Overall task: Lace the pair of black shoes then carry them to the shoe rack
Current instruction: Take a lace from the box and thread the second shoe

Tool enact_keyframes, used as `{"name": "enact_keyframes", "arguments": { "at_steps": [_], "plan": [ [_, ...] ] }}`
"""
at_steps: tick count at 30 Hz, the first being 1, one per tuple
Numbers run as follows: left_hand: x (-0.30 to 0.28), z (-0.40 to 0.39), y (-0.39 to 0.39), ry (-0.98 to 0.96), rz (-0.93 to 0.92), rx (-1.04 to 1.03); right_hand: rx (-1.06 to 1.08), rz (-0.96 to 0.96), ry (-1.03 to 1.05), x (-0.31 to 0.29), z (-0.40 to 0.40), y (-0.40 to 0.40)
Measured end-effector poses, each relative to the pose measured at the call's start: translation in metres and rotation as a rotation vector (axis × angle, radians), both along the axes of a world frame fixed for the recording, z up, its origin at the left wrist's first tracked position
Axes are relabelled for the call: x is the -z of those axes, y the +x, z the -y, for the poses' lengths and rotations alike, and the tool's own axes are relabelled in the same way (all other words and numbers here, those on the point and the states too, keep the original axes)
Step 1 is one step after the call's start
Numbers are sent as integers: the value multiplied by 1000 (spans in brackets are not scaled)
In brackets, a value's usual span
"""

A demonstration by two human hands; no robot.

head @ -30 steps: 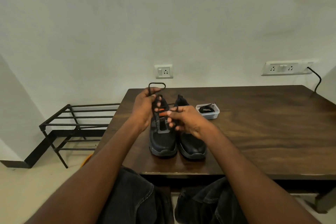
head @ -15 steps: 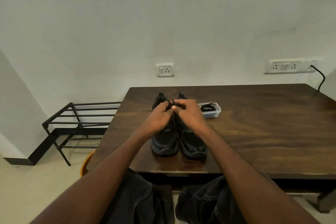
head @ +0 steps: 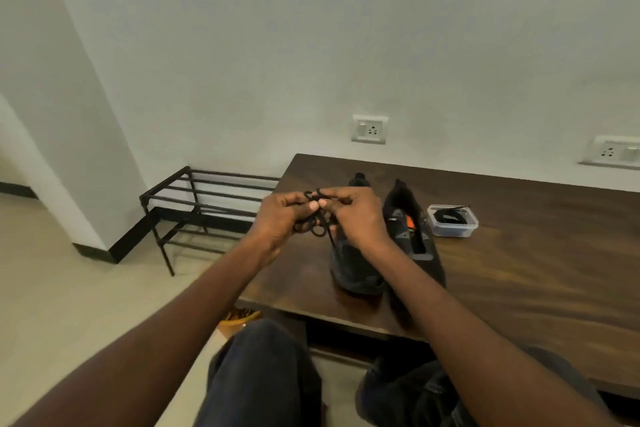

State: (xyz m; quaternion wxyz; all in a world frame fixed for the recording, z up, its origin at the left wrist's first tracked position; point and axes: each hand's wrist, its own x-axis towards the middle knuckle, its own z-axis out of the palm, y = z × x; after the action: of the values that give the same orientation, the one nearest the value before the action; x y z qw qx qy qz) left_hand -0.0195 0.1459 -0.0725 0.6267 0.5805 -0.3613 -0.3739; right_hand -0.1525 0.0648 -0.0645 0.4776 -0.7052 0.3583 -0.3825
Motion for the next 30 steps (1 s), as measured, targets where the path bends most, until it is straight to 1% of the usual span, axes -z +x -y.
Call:
{"name": "enact_keyframes", "arguments": {
  "at_steps": [3,6,8,9,11,16,18,20,22,24,26,27,28,30],
  "plan": [
    [-2,-19,55,-31,61,-176,-120,48,105,-1,-15,69],
    [-2,-35,129,-57,94,-320,-260,101,205,-5,-31,149],
    [7,-40,168,-54,132,-376,-313,94,242,2,-33,190],
    [18,-45,194,-43,138,-419,-347,74,257,14,-34,220],
    [38,-43,217,-24,123,-461,-376,23,251,36,-27,252],
    [126,-27,270,80,81,-522,-419,-227,173,109,0,316],
    [161,-20,281,140,73,-531,-444,-370,87,132,10,330],
    [194,-12,289,215,79,-538,-494,-553,-28,152,21,344],
    [221,-5,293,291,113,-501,-543,-735,-121,167,30,359],
    [234,0,292,416,192,-361,-577,-913,-192,177,35,367],
    [242,4,288,604,342,-231,-606,-1098,-291,187,42,368],
    [245,4,287,668,428,-220,-620,-1161,-343,190,44,368],
    [249,3,286,704,494,-233,-621,-1188,-388,193,45,366],
    [249,-1,282,708,536,-276,-595,-1151,-440,186,44,356]
  ]
}}
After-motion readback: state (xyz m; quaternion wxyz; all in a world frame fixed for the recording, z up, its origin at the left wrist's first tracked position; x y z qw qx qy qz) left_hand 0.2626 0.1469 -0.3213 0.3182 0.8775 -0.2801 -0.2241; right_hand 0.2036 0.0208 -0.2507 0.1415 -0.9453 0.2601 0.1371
